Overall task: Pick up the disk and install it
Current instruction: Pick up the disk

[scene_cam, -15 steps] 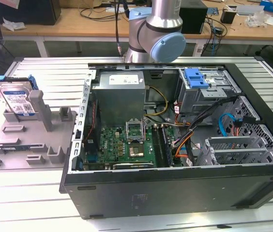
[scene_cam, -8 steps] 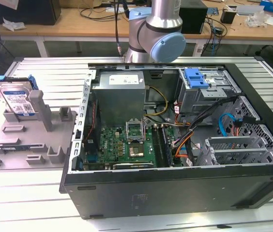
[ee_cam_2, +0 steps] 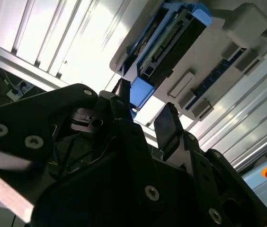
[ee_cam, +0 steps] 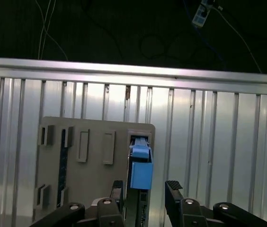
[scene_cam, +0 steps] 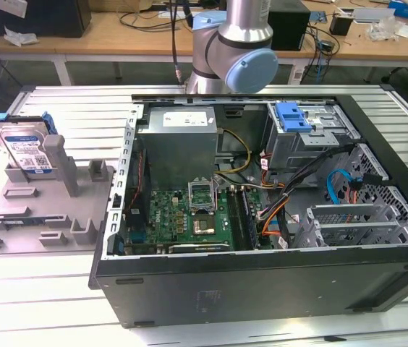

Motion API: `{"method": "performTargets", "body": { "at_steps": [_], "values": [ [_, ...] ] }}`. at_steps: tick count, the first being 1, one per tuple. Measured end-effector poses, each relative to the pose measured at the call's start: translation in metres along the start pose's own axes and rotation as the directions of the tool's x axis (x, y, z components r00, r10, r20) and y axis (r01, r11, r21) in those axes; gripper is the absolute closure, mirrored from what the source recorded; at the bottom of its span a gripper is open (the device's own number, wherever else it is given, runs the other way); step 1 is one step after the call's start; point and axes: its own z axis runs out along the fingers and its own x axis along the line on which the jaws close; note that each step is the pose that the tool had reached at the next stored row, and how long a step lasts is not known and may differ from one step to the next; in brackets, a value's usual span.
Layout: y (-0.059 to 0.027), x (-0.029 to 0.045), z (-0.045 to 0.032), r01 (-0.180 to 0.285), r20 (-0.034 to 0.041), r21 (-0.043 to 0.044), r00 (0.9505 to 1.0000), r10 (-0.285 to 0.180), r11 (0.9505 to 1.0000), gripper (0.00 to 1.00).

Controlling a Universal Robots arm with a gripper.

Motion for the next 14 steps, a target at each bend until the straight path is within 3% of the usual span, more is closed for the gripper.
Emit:
{"method": "performTargets", "body": {
  "at_steps": [14],
  "values": [
    [-0.0010, 0.0010, 0.0054, -0.011, 0.0011, -0.0004, 0.9999, 0.011, 0.9999, 0.52]
  ]
}}
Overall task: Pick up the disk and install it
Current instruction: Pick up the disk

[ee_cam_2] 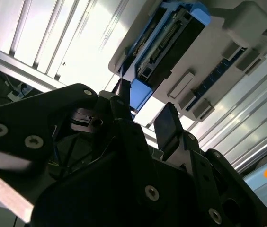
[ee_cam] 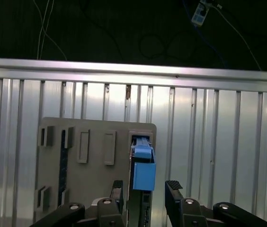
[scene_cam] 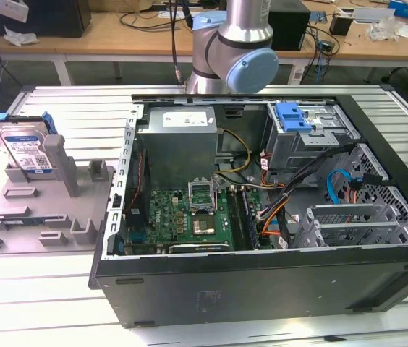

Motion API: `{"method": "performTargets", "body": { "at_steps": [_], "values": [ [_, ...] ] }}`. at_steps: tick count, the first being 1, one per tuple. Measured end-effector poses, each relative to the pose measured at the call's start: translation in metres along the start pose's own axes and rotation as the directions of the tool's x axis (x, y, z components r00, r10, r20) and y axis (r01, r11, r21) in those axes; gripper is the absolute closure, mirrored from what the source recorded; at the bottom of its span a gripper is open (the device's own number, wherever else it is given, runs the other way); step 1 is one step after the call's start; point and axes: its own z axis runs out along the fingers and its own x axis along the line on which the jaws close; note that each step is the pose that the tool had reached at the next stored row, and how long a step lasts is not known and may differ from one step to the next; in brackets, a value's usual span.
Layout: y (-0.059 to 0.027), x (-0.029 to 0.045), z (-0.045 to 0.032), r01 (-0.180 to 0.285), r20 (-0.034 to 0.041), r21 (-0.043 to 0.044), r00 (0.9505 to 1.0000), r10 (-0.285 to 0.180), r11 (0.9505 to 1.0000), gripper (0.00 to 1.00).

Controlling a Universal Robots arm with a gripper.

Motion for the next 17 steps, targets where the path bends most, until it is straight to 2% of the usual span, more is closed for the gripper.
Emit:
{"method": "performTargets", "body": {
  "at_steps": [17],
  "values": [
    [-0.0004, -0.0003, 0.0105, -0.014, 0.0003, -0.0005, 0.9999, 0.014, 0.9999, 0.52]
  ]
}}
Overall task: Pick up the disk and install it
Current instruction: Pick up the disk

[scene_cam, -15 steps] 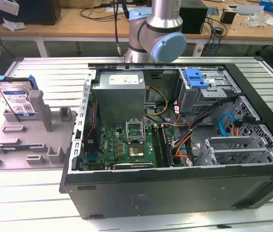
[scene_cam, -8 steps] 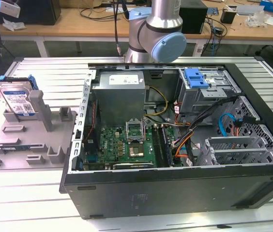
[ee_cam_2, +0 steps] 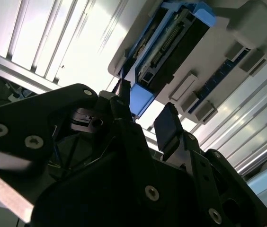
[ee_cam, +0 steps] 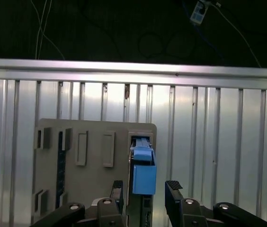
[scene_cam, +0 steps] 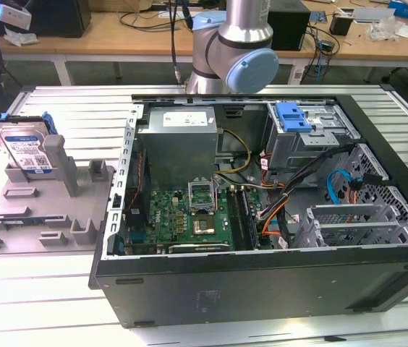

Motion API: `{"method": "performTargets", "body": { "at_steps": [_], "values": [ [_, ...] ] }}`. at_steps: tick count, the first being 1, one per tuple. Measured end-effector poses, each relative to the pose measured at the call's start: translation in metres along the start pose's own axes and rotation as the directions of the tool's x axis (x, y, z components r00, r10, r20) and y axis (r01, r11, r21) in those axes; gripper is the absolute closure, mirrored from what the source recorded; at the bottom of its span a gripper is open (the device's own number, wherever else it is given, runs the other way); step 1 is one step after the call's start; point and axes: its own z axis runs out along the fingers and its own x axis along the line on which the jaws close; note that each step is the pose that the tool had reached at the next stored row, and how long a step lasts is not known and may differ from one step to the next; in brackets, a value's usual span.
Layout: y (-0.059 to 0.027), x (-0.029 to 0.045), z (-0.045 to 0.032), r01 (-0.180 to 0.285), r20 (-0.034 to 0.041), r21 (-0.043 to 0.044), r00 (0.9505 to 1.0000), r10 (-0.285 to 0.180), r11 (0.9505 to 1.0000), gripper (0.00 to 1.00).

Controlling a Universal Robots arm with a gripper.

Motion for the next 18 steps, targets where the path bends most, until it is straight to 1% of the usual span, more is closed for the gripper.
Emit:
{"method": "performTargets", "body": {
  "at_steps": [2, 18],
  "values": [
    [0.0000, -0.0001, 0.0023, -0.005, 0.0001, -0.0002, 1.0000, 0.005, 1.0000, 0.52],
    [-0.0002, 0.0017, 0.0103, -0.023, 0.0005, -0.0008, 0.9997, 0.023, 0.9997, 0.52]
  ]
}}
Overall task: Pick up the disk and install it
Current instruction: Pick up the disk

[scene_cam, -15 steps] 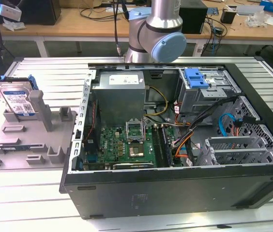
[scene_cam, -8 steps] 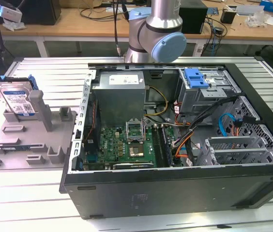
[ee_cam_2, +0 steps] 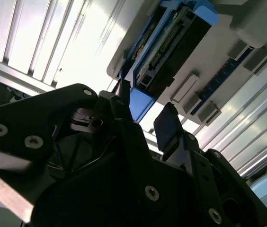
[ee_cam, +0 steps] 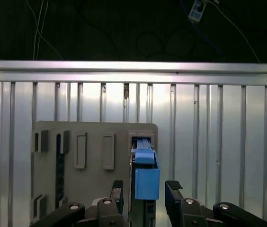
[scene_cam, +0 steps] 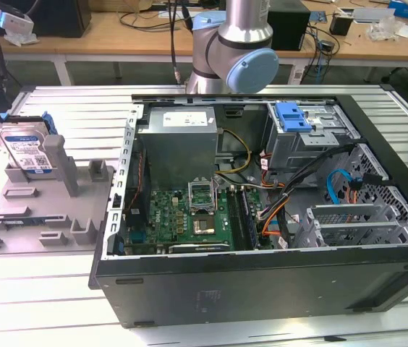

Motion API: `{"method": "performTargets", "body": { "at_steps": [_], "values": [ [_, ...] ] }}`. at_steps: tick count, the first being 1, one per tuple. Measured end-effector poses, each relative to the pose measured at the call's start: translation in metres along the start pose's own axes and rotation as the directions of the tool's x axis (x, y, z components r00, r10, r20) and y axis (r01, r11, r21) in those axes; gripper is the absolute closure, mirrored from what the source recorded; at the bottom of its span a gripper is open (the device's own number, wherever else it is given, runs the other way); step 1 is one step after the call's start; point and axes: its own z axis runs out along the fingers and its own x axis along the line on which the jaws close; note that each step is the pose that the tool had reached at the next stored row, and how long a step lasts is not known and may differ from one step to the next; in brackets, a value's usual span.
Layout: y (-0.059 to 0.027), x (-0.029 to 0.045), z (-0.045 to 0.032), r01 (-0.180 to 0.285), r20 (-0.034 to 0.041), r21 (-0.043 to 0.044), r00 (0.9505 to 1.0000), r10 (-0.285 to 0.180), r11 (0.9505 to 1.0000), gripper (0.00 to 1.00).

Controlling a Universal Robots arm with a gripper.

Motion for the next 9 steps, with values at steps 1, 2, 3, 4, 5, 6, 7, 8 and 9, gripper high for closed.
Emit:
{"method": "performTargets", "body": {
  "at_steps": [1, 2, 3, 4, 5, 6, 7, 8, 9],
  "values": [
    [0.0000, 0.0000, 0.0014, -0.002, 0.0000, -0.0001, 1.0000, 0.002, 1.0000, 0.52],
    [0.0000, -0.0001, 0.0031, -0.003, 0.0001, -0.0002, 1.0000, 0.003, 1.0000, 0.52],
    [-0.0001, -0.0001, 0.0038, -0.004, 0.0001, -0.0002, 1.0000, 0.004, 1.0000, 0.52],
    [-0.0001, -0.0002, 0.0044, -0.004, 0.0000, -0.0003, 1.0000, 0.004, 1.0000, 0.52],
    [-0.0001, -0.0002, 0.0051, -0.005, 0.0001, -0.0003, 1.0000, 0.005, 1.0000, 0.52],
    [-0.0001, -0.0002, 0.0055, -0.005, 0.0001, -0.0002, 1.0000, 0.005, 1.0000, 0.52],
    [-0.0001, -0.0002, 0.0061, -0.005, 0.0001, -0.0003, 1.0000, 0.005, 1.0000, 0.52],
    [-0.0002, -0.0003, 0.0068, -0.005, 0.0001, -0.0003, 1.0000, 0.005, 1.0000, 0.52],
    [-0.0002, -0.0006, 0.0072, -0.005, 0.0001, -0.0004, 1.0000, 0.005, 1.0000, 0.52]
  ]
}}
